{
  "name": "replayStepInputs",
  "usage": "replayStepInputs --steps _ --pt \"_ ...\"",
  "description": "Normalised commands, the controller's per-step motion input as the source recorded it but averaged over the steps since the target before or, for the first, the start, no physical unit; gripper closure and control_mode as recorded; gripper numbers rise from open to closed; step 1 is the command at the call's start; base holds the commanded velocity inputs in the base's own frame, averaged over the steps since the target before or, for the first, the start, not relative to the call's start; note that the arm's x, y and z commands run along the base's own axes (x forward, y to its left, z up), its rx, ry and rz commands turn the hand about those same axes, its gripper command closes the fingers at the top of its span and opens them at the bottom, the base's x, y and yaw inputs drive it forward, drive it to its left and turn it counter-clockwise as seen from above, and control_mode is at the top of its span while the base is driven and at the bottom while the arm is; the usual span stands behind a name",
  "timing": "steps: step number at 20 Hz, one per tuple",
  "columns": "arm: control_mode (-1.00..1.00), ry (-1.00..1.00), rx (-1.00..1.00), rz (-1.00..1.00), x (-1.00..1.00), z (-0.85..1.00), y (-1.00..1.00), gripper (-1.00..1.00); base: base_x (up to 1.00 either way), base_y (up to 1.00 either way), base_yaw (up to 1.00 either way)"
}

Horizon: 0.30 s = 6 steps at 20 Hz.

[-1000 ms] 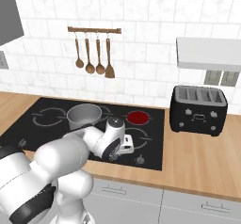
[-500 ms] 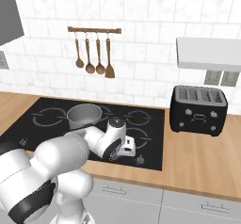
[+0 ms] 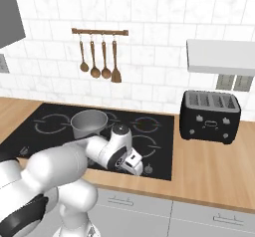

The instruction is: Turn off the rear right burner of the stove.

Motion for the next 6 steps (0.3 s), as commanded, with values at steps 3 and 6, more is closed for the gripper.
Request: replayStepInputs --steps 3,6 --pt "-1.00 -0.02 0.03 -0.22 -0.44 -0.01 -0.12 1.00 0.00 0.00 0.00" --pt "-1.00 0.00 0.01 0.00 0.00 0.00 0.00 1.00 0.00 0.00 0.00"
